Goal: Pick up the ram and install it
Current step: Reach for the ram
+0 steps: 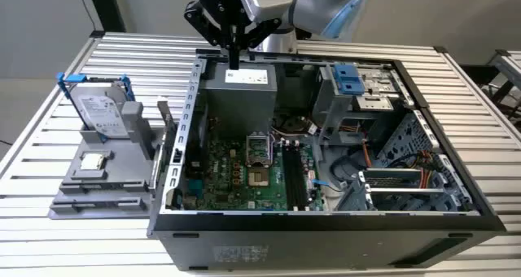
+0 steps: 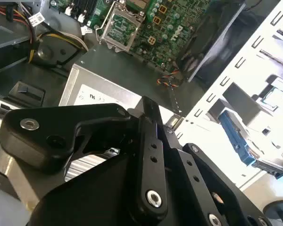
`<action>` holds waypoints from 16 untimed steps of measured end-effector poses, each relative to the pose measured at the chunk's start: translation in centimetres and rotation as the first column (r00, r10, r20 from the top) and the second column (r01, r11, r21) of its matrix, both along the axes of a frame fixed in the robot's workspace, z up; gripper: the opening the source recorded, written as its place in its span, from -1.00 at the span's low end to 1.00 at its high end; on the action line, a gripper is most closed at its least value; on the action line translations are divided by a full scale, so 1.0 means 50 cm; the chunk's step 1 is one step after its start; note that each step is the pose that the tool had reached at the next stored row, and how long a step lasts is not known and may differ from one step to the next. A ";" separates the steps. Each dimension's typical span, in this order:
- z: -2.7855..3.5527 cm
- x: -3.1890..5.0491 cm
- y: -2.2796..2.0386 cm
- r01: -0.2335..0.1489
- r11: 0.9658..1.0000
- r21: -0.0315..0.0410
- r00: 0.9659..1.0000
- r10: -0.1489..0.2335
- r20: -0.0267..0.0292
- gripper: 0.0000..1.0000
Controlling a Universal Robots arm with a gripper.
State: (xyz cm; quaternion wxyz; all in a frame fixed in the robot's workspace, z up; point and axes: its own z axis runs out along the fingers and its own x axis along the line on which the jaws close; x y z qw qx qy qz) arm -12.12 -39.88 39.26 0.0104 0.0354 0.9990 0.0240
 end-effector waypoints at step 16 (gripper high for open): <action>0.000 -0.008 0.0000 0.000 1.000 0.000 1.000 0.000 0.000 -1.00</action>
